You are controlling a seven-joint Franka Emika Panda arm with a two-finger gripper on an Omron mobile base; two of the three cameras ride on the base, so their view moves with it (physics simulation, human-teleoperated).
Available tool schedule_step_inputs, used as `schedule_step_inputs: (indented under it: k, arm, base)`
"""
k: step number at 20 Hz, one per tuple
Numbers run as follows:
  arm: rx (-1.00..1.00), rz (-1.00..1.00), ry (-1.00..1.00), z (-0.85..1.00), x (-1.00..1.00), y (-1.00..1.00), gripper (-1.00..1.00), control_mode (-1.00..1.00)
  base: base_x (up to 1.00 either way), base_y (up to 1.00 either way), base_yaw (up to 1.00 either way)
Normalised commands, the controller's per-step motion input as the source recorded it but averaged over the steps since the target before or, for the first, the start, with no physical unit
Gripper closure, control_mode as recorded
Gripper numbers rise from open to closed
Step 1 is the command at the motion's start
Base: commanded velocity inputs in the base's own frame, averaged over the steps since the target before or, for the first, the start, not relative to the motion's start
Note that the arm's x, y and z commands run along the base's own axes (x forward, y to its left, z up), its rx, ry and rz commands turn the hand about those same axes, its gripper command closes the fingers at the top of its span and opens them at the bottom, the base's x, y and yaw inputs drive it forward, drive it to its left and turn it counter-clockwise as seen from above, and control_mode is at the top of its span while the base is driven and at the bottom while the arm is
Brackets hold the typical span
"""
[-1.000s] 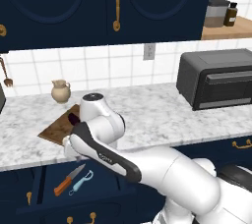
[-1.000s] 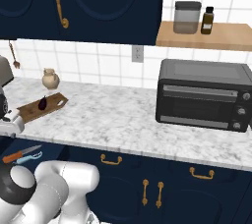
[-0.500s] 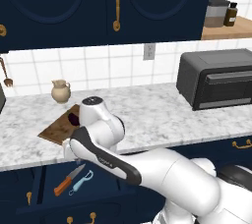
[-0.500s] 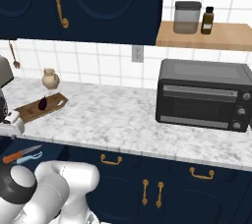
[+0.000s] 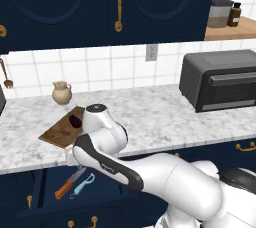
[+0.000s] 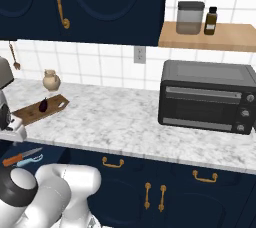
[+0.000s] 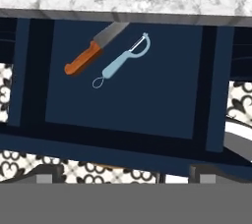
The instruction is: Place the appropriate cutting tool for cutting the eggplant skin on the cutting board.
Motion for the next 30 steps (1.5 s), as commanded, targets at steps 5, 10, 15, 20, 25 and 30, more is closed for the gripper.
schedule_step_inputs:
  k: [5,10,15,20,25,30]
  arm:
    - [0.04,-0.01,0.00,-0.18,0.00,-0.04,-1.00,-1.00]
    - [0.01,0.00,-0.02,-0.26,0.06,0.00,-1.00,-1.00]
    - [0.00,0.00,-0.02,-0.25,0.13,0.00,-1.00,-1.00]
    - [0.00,0.00,0.05,-0.06,0.03,0.00,-1.00,-1.00]
    - [0.00,0.00,0.07,-0.08,0.00,0.00,-1.00,-1.00]
    - [0.00,0.00,-0.03,-0.25,0.00,0.01,-1.00,-1.00]
  base:
    - [0.00,0.00,0.00]
    - [0.00,0.00,0.00]
    - [0.00,0.00,0.00]
    - [0.00,0.00,0.00]
    - [0.00,0.00,0.00]
    - [0.00,0.00,0.00]
